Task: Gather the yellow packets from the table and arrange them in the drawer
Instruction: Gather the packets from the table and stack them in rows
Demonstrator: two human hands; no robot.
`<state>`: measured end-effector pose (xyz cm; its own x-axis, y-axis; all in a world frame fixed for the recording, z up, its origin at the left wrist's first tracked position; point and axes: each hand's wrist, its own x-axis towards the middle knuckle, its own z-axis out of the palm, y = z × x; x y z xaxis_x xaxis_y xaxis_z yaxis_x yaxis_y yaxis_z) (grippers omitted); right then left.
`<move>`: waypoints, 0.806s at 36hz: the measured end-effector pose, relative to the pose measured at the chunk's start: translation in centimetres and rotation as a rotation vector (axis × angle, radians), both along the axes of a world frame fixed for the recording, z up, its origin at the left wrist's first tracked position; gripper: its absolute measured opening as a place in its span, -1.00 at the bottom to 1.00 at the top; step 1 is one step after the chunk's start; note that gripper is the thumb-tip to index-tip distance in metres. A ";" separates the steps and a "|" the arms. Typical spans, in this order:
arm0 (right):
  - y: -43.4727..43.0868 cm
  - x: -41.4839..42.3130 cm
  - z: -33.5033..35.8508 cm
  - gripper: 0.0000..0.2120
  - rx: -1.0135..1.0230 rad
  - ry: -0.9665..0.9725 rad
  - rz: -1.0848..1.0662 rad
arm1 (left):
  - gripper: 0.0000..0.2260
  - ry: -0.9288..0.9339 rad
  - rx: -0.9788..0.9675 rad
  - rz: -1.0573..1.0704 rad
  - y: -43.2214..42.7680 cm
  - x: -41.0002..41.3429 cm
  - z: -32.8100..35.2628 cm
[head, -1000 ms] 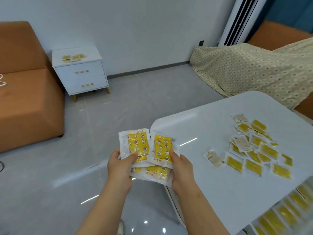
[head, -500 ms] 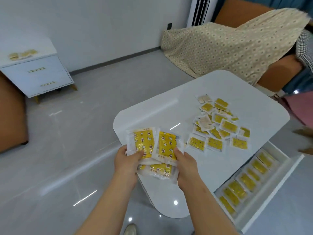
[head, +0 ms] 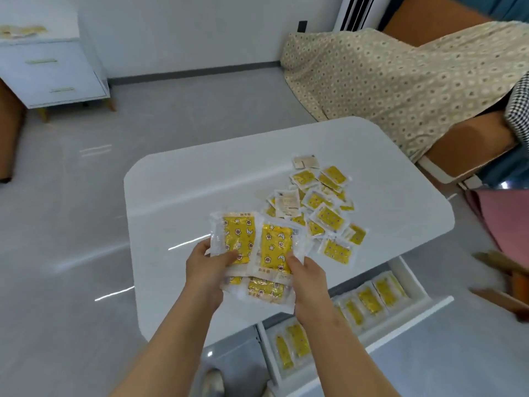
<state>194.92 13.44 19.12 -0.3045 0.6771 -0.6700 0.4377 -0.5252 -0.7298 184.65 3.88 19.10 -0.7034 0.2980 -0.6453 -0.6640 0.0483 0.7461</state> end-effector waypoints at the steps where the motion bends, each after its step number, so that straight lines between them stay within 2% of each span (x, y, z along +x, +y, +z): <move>1: 0.7 0.8 0.0 -0.71 -0.008 -0.004 0.001 | -0.68 -0.007 0.003 -0.008 0.6 0.7 0.0; 8: 5.0 5.6 -0.7 -0.87 -0.008 -0.007 -0.037 | -0.66 -0.034 -0.032 -0.113 4.9 4.6 -0.9; 12: 8.2 8.6 -1.8 -0.86 -0.029 -0.005 -0.028 | -0.65 -0.016 -0.070 -0.185 7.8 7.3 -2.0; 20: 18.7 15.1 -5.7 -0.88 -0.060 0.008 0.133 | -0.51 -0.022 -0.135 -0.183 16.9 14.9 -5.9; 29: 28.9 22.4 -12.1 -0.88 -0.051 -0.047 0.307 | -0.55 -0.129 -0.261 -0.189 25.2 23.2 -13.1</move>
